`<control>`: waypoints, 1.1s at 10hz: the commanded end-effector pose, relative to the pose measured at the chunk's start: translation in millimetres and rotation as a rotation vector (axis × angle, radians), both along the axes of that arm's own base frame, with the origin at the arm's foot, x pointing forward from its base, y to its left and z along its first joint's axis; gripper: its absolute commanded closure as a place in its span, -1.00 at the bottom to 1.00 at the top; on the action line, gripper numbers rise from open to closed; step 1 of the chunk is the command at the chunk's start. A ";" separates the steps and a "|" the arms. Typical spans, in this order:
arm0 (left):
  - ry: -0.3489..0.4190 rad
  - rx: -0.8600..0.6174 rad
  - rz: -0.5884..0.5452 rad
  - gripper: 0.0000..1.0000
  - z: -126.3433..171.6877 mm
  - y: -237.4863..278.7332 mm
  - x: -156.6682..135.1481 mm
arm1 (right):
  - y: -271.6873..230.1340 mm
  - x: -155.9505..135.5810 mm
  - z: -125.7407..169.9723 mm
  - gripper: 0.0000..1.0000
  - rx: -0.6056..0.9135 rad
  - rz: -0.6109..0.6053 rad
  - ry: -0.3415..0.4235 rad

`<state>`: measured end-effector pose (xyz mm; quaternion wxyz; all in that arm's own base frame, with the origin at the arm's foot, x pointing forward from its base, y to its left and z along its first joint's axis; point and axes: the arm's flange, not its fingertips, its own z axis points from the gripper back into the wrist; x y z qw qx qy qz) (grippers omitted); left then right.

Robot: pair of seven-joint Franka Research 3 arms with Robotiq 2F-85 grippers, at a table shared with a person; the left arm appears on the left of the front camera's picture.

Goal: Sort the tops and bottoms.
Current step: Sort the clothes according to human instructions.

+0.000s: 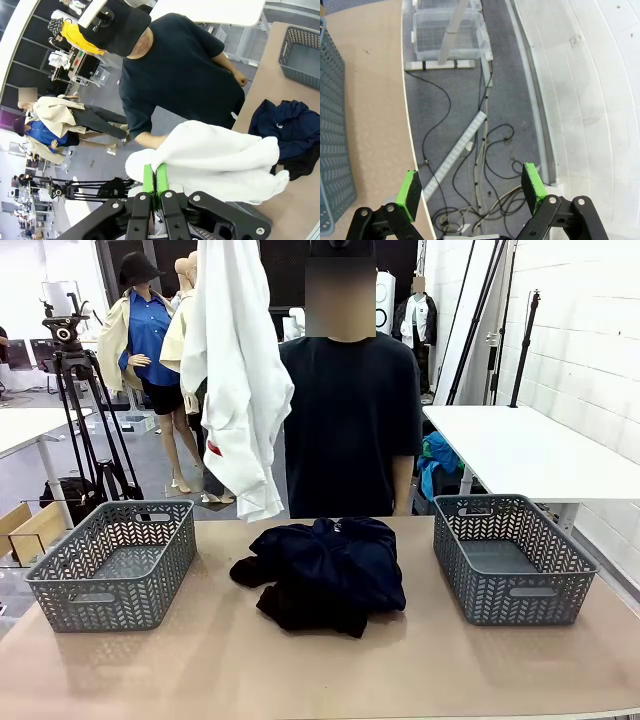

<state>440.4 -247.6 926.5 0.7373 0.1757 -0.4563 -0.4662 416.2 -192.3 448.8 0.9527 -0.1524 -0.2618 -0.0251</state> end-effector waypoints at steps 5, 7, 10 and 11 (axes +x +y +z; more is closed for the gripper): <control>-0.016 0.005 -0.007 1.00 5.1 1.4 -3.6 | 0.6 1.2 0.0 -1.00 -0.003 0.003 0.004; -0.029 0.007 0.011 1.00 9.7 10.2 -0.2 | 0.6 1.2 0.0 -1.00 -0.003 0.003 0.004; -0.169 -0.060 0.220 1.00 72.3 83.3 -12.4 | 0.6 1.2 0.0 -1.00 -0.003 0.003 0.004; -0.197 -0.078 0.263 1.00 86.0 109.8 -32.0 | 0.6 1.2 0.0 -1.00 -0.003 0.003 0.004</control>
